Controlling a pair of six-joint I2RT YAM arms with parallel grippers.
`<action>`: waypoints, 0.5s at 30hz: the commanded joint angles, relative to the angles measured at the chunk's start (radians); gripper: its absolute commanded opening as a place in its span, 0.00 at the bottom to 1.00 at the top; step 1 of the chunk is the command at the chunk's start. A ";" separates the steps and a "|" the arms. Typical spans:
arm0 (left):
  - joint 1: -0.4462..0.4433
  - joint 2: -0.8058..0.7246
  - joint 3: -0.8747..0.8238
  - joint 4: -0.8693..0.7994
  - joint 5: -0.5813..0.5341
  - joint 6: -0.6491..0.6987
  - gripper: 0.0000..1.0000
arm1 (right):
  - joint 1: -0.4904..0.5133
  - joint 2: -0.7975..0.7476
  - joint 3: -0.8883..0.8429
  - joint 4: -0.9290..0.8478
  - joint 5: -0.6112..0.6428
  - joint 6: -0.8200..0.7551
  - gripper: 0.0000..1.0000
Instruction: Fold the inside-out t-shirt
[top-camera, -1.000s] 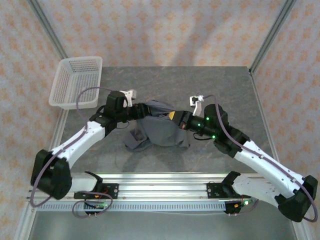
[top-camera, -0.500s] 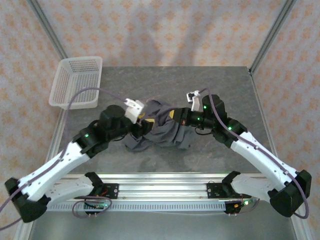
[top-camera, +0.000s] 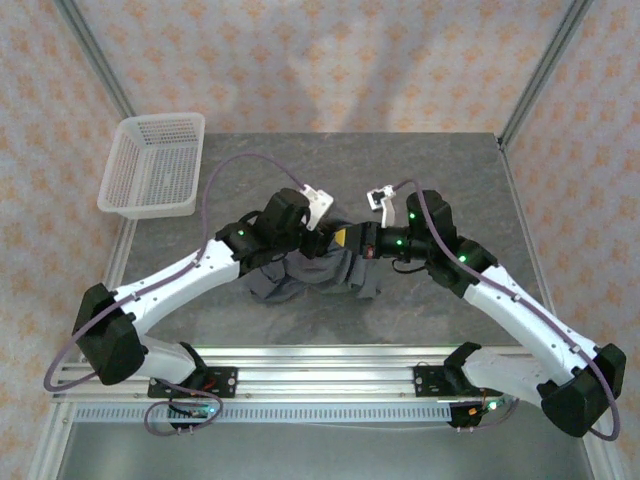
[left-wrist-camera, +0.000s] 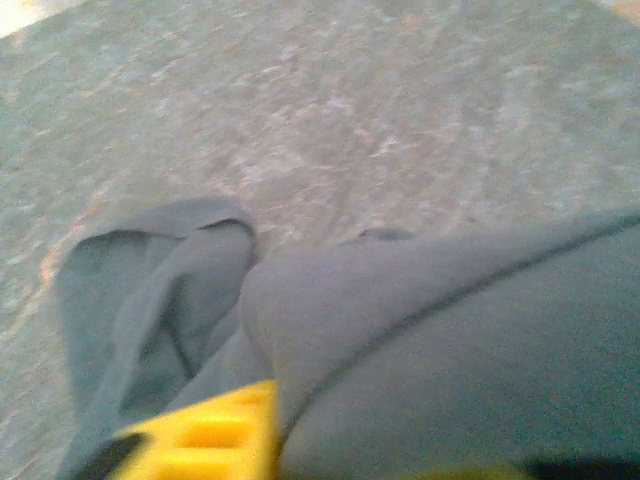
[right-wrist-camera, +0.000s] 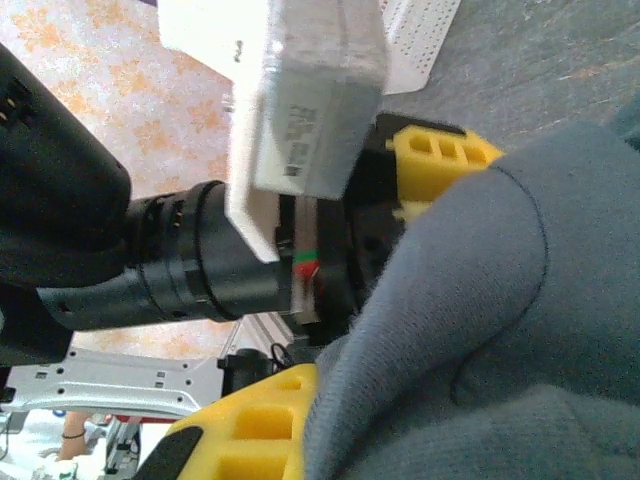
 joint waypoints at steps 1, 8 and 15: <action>0.074 -0.027 0.060 0.115 0.458 -0.119 0.00 | -0.017 -0.066 -0.014 -0.040 0.142 -0.061 0.00; 0.175 -0.141 0.038 0.277 0.702 -0.501 0.00 | -0.189 -0.077 -0.249 -0.039 0.357 -0.122 0.05; 0.175 -0.143 0.067 0.151 0.662 -0.526 0.00 | -0.171 -0.117 -0.261 0.036 0.299 -0.029 0.38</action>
